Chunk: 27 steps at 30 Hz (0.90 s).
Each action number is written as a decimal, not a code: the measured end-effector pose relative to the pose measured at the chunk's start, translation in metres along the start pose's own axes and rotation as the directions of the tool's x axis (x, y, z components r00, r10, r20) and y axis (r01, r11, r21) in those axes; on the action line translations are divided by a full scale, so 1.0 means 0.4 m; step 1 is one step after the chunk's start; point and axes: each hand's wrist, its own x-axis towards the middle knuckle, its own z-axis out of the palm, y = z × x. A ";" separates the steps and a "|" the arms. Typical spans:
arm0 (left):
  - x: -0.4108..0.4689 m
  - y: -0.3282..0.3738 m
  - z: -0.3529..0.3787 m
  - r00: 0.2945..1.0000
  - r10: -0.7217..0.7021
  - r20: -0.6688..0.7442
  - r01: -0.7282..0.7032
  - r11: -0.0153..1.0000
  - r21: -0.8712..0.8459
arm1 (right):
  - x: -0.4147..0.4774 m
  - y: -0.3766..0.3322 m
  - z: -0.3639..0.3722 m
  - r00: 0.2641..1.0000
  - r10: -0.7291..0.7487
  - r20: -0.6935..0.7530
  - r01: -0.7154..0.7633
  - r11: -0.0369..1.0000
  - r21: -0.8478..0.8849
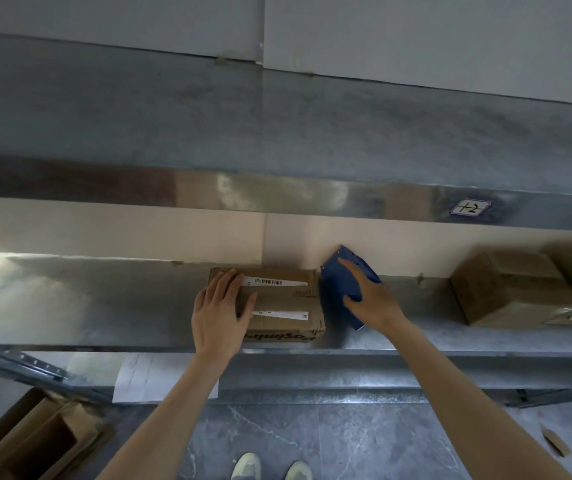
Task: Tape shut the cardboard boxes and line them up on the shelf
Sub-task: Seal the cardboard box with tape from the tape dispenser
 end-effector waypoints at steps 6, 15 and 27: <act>0.007 -0.036 -0.004 1.000 -0.005 -0.023 0.005 1.000 0.019 | -0.005 -0.004 0.046 1.000 0.011 -0.019 -0.011 1.000 -0.025; 0.005 -0.039 0.002 1.000 -0.011 -0.029 0.012 1.000 0.010 | -0.006 -0.014 0.080 0.999 -0.003 0.048 0.007 0.998 -0.069; 0.004 -0.039 -0.009 1.000 -0.016 0.011 0.016 1.000 -0.016 | -0.020 -0.041 0.083 0.999 0.042 -0.011 -0.042 0.999 0.019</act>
